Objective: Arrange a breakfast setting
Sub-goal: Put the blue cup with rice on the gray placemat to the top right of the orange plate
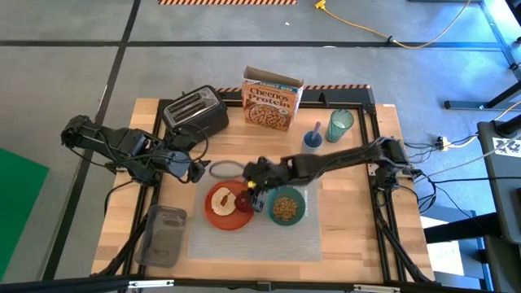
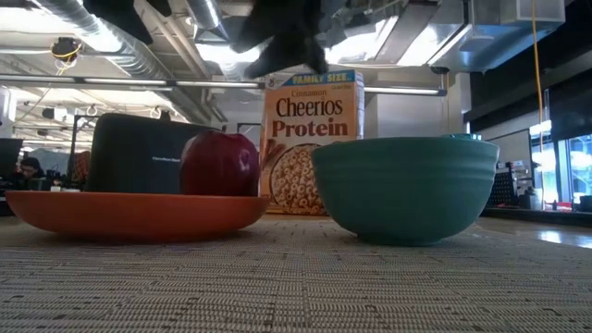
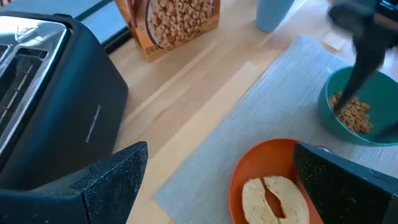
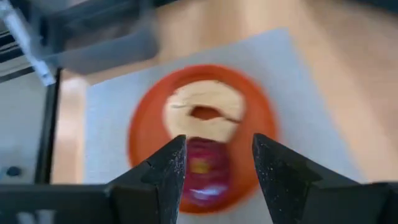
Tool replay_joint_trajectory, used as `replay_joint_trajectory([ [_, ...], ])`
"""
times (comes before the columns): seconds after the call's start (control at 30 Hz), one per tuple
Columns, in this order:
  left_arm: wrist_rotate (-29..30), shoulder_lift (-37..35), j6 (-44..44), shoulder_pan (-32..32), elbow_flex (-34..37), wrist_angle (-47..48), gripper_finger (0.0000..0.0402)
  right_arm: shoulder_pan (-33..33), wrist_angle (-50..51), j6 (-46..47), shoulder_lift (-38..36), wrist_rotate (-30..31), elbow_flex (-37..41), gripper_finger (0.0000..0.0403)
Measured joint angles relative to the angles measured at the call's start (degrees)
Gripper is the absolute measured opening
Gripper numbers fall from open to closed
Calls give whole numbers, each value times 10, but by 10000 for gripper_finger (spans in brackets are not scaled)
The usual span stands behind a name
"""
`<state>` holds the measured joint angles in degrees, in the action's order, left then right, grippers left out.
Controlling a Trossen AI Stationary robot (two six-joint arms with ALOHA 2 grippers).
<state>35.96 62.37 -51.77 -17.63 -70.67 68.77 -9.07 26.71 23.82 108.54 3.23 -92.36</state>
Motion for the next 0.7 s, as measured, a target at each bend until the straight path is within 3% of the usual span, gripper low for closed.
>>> replay_joint_trajectory([
  [0.23,12,1,-20,0,0,-13,396,66,168,-35,-118,72,0,177],
  [0.57,26,53,34,2,28,-203,396,216,390,-65,-232,82,5,177],
  [0.7,28,92,40,2,31,-224,396,291,452,-81,-270,83,31,177],
])
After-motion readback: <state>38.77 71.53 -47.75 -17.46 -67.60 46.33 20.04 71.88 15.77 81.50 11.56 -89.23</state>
